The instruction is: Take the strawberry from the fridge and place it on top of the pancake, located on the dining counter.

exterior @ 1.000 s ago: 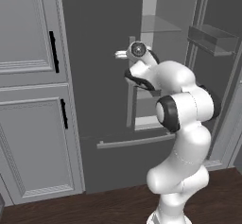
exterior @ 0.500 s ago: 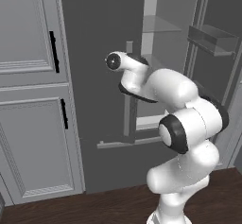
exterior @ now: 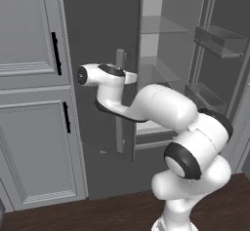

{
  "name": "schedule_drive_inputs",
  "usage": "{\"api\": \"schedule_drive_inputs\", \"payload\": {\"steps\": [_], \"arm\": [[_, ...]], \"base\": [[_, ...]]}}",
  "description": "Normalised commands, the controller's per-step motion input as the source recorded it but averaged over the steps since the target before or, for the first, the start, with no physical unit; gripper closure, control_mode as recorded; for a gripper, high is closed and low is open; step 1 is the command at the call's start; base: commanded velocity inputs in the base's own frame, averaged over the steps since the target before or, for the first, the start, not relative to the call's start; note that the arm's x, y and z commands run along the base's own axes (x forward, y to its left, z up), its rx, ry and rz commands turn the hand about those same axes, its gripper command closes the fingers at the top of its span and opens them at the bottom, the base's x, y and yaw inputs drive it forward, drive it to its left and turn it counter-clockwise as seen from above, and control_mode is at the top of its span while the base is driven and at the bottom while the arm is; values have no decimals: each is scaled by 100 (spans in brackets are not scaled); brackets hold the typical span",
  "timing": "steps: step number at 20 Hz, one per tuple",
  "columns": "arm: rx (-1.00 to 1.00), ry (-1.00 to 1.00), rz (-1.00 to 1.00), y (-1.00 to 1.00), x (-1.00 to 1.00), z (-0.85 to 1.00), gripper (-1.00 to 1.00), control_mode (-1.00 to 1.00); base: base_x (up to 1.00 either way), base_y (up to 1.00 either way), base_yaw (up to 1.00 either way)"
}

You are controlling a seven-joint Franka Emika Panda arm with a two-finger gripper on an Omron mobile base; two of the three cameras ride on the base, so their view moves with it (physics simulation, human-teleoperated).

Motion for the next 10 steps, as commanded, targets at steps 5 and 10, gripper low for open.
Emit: {"api": "schedule_drive_inputs", "payload": {"steps": [5,10], "arm": [[-19,3,-4,73,-75,-6,100,-100],[-8,1,0,35,-23,0,100,-100]], "base": [[0,0,0],[0,0,0]]}}
